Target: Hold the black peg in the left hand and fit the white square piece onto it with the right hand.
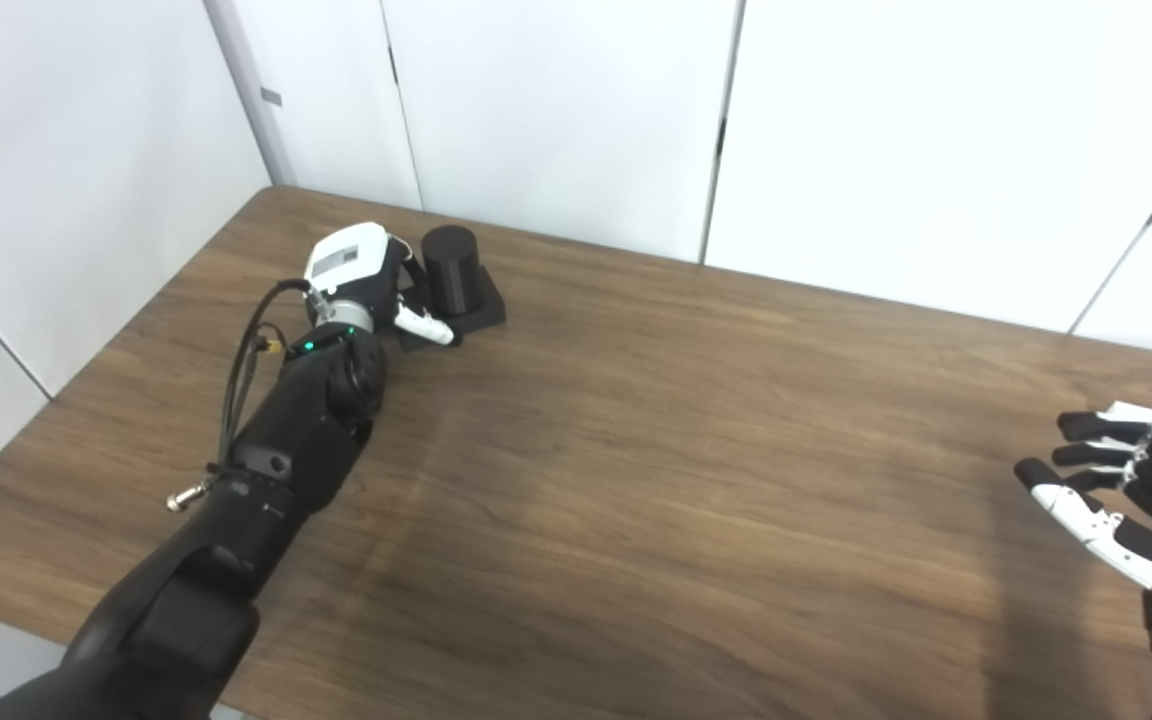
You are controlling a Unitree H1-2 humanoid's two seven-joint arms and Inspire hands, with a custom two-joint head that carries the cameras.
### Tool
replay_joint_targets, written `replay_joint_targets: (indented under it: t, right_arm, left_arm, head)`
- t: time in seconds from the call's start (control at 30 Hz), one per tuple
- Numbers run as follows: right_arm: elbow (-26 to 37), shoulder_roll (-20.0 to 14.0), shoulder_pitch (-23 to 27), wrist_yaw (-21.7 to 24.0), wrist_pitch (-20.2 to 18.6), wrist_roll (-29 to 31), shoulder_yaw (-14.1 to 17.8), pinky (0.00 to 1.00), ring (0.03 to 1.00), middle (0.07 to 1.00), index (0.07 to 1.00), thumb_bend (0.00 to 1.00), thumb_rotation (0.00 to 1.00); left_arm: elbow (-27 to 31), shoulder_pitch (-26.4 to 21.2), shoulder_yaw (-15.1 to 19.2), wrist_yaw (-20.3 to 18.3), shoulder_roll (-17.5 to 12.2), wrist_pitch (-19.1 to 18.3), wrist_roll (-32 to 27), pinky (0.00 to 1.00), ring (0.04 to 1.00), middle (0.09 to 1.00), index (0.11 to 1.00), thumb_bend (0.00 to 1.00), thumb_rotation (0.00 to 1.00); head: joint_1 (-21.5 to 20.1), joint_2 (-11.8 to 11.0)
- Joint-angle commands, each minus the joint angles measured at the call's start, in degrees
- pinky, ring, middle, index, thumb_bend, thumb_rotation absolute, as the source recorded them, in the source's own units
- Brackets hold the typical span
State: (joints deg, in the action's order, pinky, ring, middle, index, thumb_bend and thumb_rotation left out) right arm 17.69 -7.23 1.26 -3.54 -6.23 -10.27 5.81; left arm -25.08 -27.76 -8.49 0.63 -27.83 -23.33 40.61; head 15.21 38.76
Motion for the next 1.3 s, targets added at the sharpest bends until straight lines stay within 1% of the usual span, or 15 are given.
replay_joint_targets:
  t: [0.0, 0.13, 0.23, 0.3, 0.33, 0.4, 0.47, 0.5, 0.57, 0.73, 0.83, 0.93, 1.2, 1.27]
  right_arm:
    - [1.5, -0.4, 1.5, -0.2, 0.9, 0.4, 0.5, 0.42, 0.534, 0.623, 0.490, 0.49, 0.11]
    - [1.1, -0.5, 1.6, -0.4, 1.5, -0.5, 0.2, 0.41, 0.530, 0.621, 0.490, 0.49, 0.11]
    - [1.3, -0.3, 1.6, -0.4, 1.0, -0.6, 0.2, 0.42, 0.535, 0.622, 0.490, 0.49, 0.11]
    - [1.0, -0.3, 1.7, -0.5, 1.4, -0.7, 0.2, 0.41, 0.529, 0.617, 0.490, 0.49, 0.11]
    - [0.9, -0.4, 1.7, -0.6, 1.5, -0.8, 0.2, 0.41, 0.528, 0.616, 0.490, 0.49, 0.11]
    - [0.9, -0.3, 1.8, -0.6, 1.5, -0.7, 0.2, 0.41, 0.527, 0.614, 0.490, 0.49, 0.11]
    - [0.9, -0.3, 1.8, -0.5, 1.7, -0.7, 0.1, 0.41, 0.527, 0.613, 0.490, 0.49, 0.11]
    - [0.9, -0.3, 1.8, -0.5, 1.6, -0.6, 0.1, 0.41, 0.526, 0.612, 0.489, 0.49, 0.11]
    - [1.0, -0.3, 1.8, -0.6, 1.6, -0.7, 0.1, 0.41, 0.530, 0.614, 0.489, 0.49, 0.12]
    - [0.5, -0.6, 1.8, -0.6, 2.9, -1.2, -0.1, 0.40, 0.520, 0.610, 0.489, 0.49, 0.11]
    - [0.6, -0.4, 1.8, -0.6, 2.4, -0.8, 0.0, 0.40, 0.518, 0.612, 0.489, 0.49, 0.11]
    - [0.7, -0.3, 1.9, -0.6, 2.0, -0.7, 0.1, 0.41, 0.525, 0.617, 0.489, 0.49, 0.12]
    - [-0.1, -0.6, 2.0, -1.0, 3.2, -1.6, 0.0, 0.40, 0.516, 0.611, 0.489, 0.49, 0.12]
    - [-0.1, -0.6, 2.0, -0.8, 3.5, -1.5, 0.0, 0.40, 0.515, 0.611, 0.489, 0.49, 0.12]
  left_arm:
    - [1.9, -1.4, 0.5, 1.6, -2.6, 1.9, -0.3, 0.78, 0.924, 0.851, 0.483, 0.52, 0.06]
    - [2.5, -0.7, 0.6, 0.2, -3.0, 4.3, -2.4, 0.82, 0.924, 0.845, 0.483, 0.52, 0.06]
    - [3.1, -0.1, 0.0, -1.1, -3.7, 7.1, -4.0, 0.79, 0.916, 0.850, 0.483, 0.53, 0.06]
    - [4.1, 0.6, -0.5, -2.7, -4.3, 10.8, -5.9, 0.80, 0.930, 0.862, 0.484, 0.53, 0.06]
    - [4.5, 0.8, -0.6, -3.3, -4.6, 12.0, -6.5, 0.80, 0.938, 0.868, 0.484, 0.53, 0.06]
    - [5.4, 1.2, -0.6, -6.1, -5.1, 14.6, -9.1, 0.82, 0.953, 0.881, 0.485, 0.53, 0.06]
    - [6.7, 1.3, -1.5, -9.2, -5.9, 16.4, -10.3, 0.84, 0.958, 0.881, 0.486, 0.52, 0.06]
    - [7.6, 1.3, -2.1, -10.3, -6.2, 16.9, -10.2, 0.83, 0.953, 0.877, 0.486, 0.52, 0.06]
    - [9.0, 1.3, -2.7, -11.2, -6.3, 17.8, -9.9, 0.82, 0.937, 0.864, 0.487, 0.52, 0.06]
    - [11.8, 1.5, -3.5, -11.7, -5.7, 20.3, -9.5, 0.84, 0.938, 0.862, 0.487, 0.53, 0.06]
    - [14.0, 1.7, -4.3, -12.7, -5.3, 21.0, -9.0, 0.85, 0.944, 0.867, 0.488, 0.53, 0.06]
    - [15.8, 2.0, -4.9, -12.8, -4.7, 21.6, -8.5, 0.84, 0.942, 0.868, 0.487, 0.53, 0.06]
    - [20.2, 3.7, -7.1, -14.0, -2.3, 23.2, -7.2, 0.85, 0.942, 0.873, 0.487, 0.52, 0.07]
    - [21.0, 4.3, -7.6, -14.2, -1.6, 23.7, -7.1, 0.84, 0.941, 0.872, 0.487, 0.52, 0.07]
  head:
    - [0.0, 0.2]
    - [-0.1, 0.2]
    - [-0.2, 0.2]
    - [-0.4, 0.2]
    - [-0.4, 0.2]
    - [-0.6, 0.2]
    - [-0.6, 0.2]
    - [-0.6, 0.2]
    - [-0.7, 0.3]
    - [-0.7, 0.3]
    - [-0.8, 0.3]
    - [-0.8, 0.3]
    - [-1.6, 0.5]
    - [-1.6, 0.5]
